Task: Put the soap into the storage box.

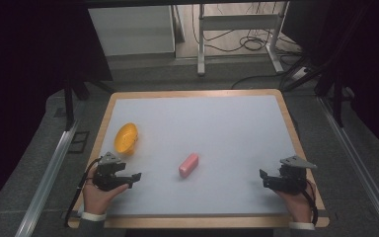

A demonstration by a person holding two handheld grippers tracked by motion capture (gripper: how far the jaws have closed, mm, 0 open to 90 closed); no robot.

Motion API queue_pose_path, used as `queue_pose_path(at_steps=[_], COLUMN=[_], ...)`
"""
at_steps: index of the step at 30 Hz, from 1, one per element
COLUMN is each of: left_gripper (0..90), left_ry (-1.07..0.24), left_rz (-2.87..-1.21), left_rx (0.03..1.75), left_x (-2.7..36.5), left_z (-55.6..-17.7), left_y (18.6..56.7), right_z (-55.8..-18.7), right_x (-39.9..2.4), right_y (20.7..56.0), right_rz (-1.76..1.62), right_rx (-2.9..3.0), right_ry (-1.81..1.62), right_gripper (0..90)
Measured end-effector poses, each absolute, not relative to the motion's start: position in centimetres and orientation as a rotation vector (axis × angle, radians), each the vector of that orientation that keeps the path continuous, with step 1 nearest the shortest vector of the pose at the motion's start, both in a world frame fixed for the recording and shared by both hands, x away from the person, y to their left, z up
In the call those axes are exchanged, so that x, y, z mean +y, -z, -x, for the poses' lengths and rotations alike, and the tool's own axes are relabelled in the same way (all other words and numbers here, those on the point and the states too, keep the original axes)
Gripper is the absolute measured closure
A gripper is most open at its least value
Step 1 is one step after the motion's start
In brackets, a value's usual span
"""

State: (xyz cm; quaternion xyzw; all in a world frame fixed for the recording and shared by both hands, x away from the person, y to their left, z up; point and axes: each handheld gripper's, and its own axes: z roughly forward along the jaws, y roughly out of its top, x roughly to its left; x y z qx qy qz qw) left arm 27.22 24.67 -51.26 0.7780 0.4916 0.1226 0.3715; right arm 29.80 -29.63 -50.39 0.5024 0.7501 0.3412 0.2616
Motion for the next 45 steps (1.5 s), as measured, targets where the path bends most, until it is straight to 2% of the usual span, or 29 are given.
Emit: queue_pose_path(at_steps=[11, 31, 45], left_gripper=[21.9, 23.7, 26.3], left_ry=[-0.318, -0.346, -0.369], left_rz=[-2.015, -1.950, -1.923], left_rx=[1.261, 1.302, 1.266], left_x=[24.9, 25.3, 24.8], left_z=[-27.4, -27.3, -26.8], left_y=[51.3, 50.8, 49.8], right_z=[-29.4, -29.3, -29.2], right_x=[-30.7, -31.2, -31.5], right_y=[50.4, 50.3, 50.0], right_rz=[-1.297, -1.301, -1.297], right_rx=[2.028, 2.016, 1.991], right_ry=[-0.954, -0.974, -0.962], right_gripper=[7.8, 9.0, 9.4])
